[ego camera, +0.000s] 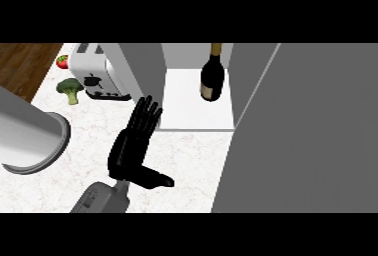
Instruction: Pick up the wine, place it into the cabinet and close the cabinet
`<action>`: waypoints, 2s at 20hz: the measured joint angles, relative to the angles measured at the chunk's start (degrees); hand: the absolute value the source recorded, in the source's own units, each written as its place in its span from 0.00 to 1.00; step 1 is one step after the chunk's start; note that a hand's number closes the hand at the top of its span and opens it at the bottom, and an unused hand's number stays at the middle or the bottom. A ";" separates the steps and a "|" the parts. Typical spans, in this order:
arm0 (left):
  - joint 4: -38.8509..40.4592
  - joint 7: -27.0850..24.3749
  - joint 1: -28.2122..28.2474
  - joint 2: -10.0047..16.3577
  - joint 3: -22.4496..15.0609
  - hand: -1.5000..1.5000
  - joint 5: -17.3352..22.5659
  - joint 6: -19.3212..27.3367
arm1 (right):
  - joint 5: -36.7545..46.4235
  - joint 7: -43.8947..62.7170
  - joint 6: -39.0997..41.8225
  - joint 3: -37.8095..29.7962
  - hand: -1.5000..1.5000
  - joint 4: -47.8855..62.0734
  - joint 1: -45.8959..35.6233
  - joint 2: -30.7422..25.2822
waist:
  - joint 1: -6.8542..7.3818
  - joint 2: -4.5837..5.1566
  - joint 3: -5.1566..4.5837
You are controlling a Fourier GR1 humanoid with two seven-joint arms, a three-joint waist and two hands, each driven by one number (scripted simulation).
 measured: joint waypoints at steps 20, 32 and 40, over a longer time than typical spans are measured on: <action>-10.61 -1.13 12.29 15.14 12.02 0.00 5.66 -9.54 | -0.74 -1.09 15.34 8.78 1.00 0.56 -3.42 -6.21 | 0.05 0.36 -0.06; -9.77 0.99 13.52 21.55 18.67 0.00 10.43 -16.23 | -0.91 3.36 18.11 8.19 1.00 0.80 -9.04 -4.08 | 1.01 0.64 -0.23; -8.13 2.11 12.11 23.36 20.41 0.00 12.28 -19.21 | -1.56 7.94 19.87 5.17 1.00 1.56 -15.02 0.75 | 2.21 0.99 -0.34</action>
